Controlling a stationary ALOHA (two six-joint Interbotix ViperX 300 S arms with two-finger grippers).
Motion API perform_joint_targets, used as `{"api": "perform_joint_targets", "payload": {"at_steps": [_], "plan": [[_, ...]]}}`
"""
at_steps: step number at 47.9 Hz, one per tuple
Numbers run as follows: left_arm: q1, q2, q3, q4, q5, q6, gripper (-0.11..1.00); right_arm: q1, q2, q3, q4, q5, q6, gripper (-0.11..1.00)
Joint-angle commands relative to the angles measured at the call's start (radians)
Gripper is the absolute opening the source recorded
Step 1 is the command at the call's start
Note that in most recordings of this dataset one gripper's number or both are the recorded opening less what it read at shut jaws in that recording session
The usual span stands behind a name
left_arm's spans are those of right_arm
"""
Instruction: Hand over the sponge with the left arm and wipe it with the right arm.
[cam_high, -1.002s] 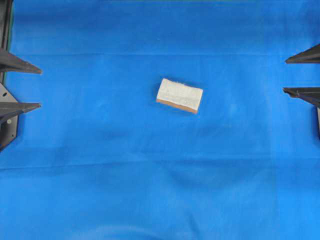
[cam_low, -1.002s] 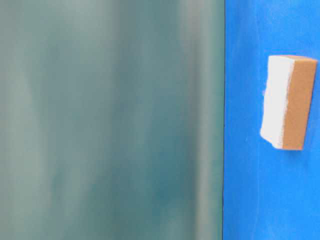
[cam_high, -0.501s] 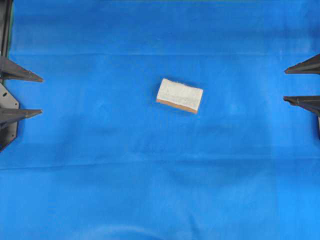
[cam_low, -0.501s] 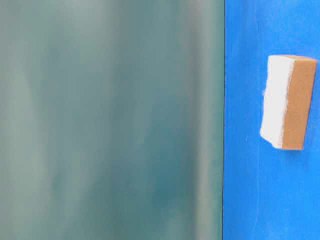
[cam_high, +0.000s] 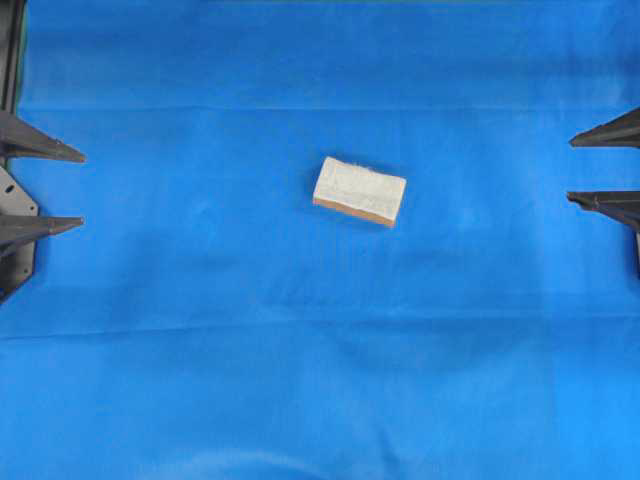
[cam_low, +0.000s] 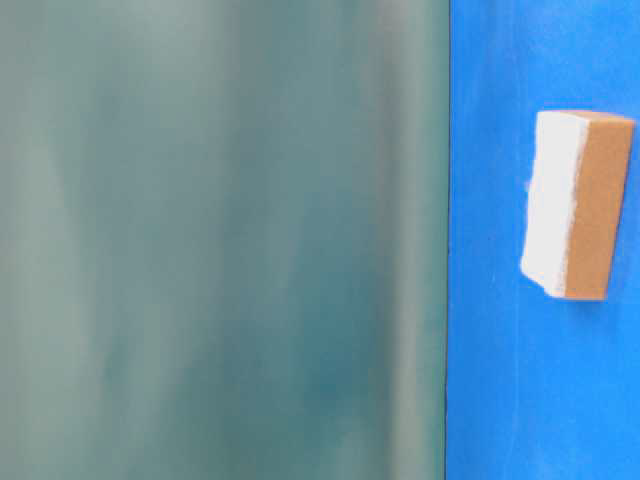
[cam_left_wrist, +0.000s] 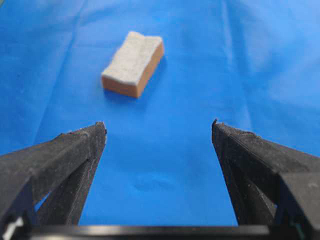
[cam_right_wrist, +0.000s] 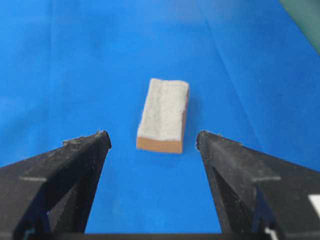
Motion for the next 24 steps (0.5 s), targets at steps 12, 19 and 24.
{"api": "perform_joint_targets", "payload": {"at_steps": [12,19,24], "plan": [[-0.002,0.008,-0.012,0.000,-0.003,0.000,0.84,-0.002,0.006,-0.017,-0.005,-0.008,-0.003,0.72],[-0.002,0.008,-0.012,0.000,-0.002,0.000,0.84,-0.002,0.005,-0.018,-0.008,-0.003,-0.006,0.72],[-0.002,0.009,-0.012,0.000,-0.002,0.000,0.84,-0.002,0.005,-0.018,-0.008,-0.003,-0.006,0.72]]}}
